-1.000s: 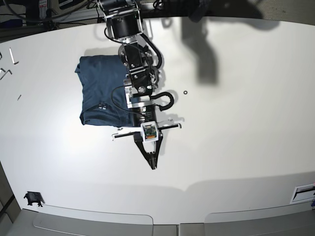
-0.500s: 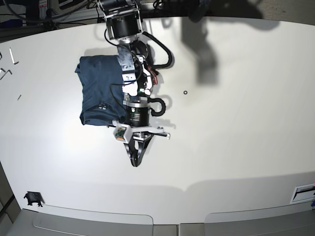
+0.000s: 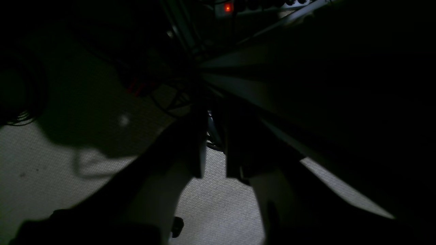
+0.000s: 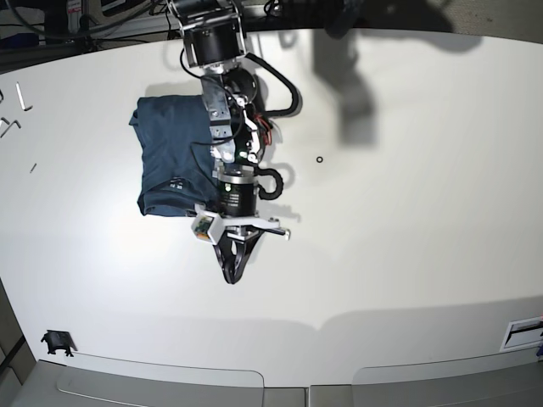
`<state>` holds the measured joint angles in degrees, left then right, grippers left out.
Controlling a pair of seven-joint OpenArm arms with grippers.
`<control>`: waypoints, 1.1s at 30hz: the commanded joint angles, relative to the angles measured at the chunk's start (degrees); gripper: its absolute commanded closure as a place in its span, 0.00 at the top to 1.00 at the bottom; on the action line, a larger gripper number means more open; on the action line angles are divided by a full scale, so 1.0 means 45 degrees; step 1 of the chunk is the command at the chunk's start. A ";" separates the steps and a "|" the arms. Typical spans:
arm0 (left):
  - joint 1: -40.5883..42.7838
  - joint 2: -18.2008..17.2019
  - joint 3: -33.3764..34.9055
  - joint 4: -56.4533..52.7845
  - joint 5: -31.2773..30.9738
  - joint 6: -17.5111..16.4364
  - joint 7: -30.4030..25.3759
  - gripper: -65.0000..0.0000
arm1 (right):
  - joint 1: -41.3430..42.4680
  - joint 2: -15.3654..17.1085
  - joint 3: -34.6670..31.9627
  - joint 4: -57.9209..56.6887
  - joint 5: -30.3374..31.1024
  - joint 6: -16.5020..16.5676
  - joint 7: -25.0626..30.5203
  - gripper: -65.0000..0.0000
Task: Fold the T-shirt properly
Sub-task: 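Press the right gripper along the shirt's side edge to square it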
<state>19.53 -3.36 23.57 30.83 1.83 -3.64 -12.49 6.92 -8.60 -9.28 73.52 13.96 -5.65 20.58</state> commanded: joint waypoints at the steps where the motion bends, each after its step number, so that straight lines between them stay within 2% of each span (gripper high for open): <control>1: 0.0141 0.0073 0.0019 0.0058 0.0058 -0.0136 -0.0248 0.12 | 0.0291 -0.0089 -0.0015 0.0233 -0.0058 0.0068 0.0413 0.00; 6: 0.0141 0.0068 0.0019 0.0058 0.0063 -0.0136 -0.0248 0.12 | 0.0287 -0.0089 -0.0015 0.0233 -0.0151 0.0063 0.0437 0.00; 10: 0.0146 0.0073 0.0019 0.0058 0.0058 -0.0136 -0.0248 0.12 | 0.0287 -0.0089 -0.0015 0.0233 -0.1185 0.0063 0.0437 0.00; 16: 0.0146 0.0068 0.0019 0.0058 0.0063 -0.0136 -0.0248 0.12 | 0.0291 -0.0089 -0.0015 0.0233 -0.3954 0.0063 0.0452 0.00; 19: 0.0141 0.0068 0.0019 0.0058 0.0063 -0.0136 -0.0248 0.12 | 0.0296 -0.0089 -0.0015 0.0233 -0.4823 0.0063 0.0476 0.00; 33: 0.0141 0.0073 0.0019 0.0058 0.0063 -0.0136 -0.0243 0.12 | 0.0695 -0.0089 -0.0019 0.0233 -0.4872 0.0058 0.0476 0.00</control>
<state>19.53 -3.36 23.57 30.83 1.85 -3.66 -12.47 8.47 -8.58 -9.28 73.52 -7.53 -5.43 20.97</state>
